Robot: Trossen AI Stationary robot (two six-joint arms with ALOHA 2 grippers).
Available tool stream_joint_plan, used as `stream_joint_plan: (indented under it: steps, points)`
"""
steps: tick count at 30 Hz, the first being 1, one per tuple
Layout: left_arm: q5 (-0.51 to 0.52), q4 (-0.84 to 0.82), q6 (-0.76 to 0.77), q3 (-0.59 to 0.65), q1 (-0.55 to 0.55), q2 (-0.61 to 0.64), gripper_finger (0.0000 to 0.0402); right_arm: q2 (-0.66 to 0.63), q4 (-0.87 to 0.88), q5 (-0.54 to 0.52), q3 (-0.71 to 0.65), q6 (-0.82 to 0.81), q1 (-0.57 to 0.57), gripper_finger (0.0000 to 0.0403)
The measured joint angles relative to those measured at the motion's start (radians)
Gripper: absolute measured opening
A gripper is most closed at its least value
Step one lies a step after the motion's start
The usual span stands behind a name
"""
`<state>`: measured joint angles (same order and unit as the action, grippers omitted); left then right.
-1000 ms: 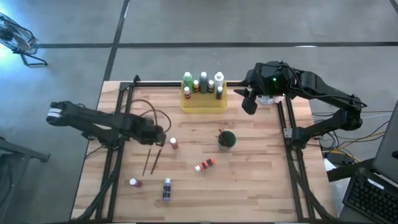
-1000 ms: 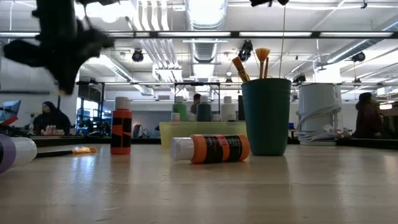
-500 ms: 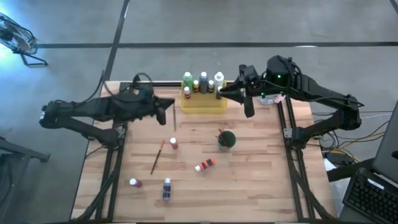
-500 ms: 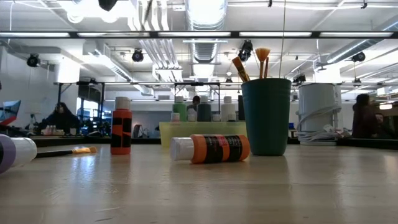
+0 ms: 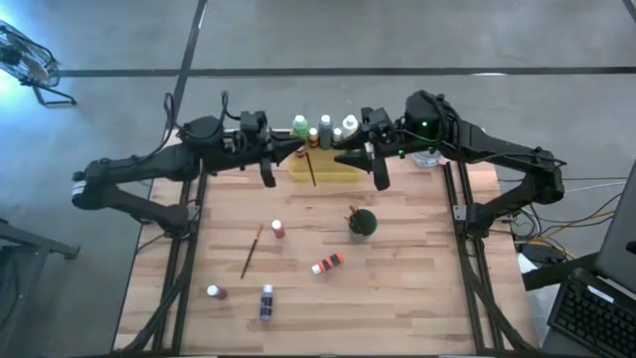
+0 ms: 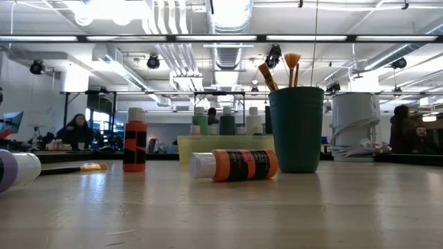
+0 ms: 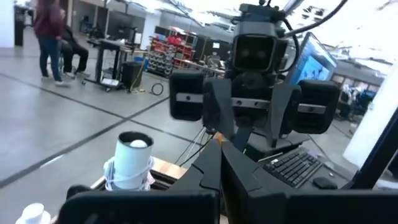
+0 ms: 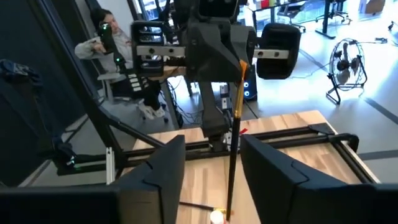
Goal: Pick & Place Paint Supplies
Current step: Put the gold paint brush into the green cup
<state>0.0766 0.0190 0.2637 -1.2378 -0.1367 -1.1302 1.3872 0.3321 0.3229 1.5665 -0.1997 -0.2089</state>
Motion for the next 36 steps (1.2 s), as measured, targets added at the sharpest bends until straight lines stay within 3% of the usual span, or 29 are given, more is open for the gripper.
stream_joint_plan:
  steps: [7,14,27,36]
  points:
    - [-0.102,0.003,-0.075,-0.139,-0.024,-0.105,0.0,-0.004,-0.022,-0.009,0.005,-0.006,-0.001,0.0188]
    - [-0.176,-0.061,-0.11,-0.267,-0.028,-0.231,0.0,0.009,-0.027,-0.013,0.011,-0.006,-0.001,0.0184]
    - [-0.216,-0.071,-0.138,-0.348,-0.039,-0.304,0.0,0.009,-0.022,-0.017,0.011,0.005,-0.001,0.0127]
    - [-0.216,-0.089,-0.14,-0.347,-0.04,-0.292,0.0,0.008,-0.022,-0.045,0.011,0.028,-0.002,0.0054]
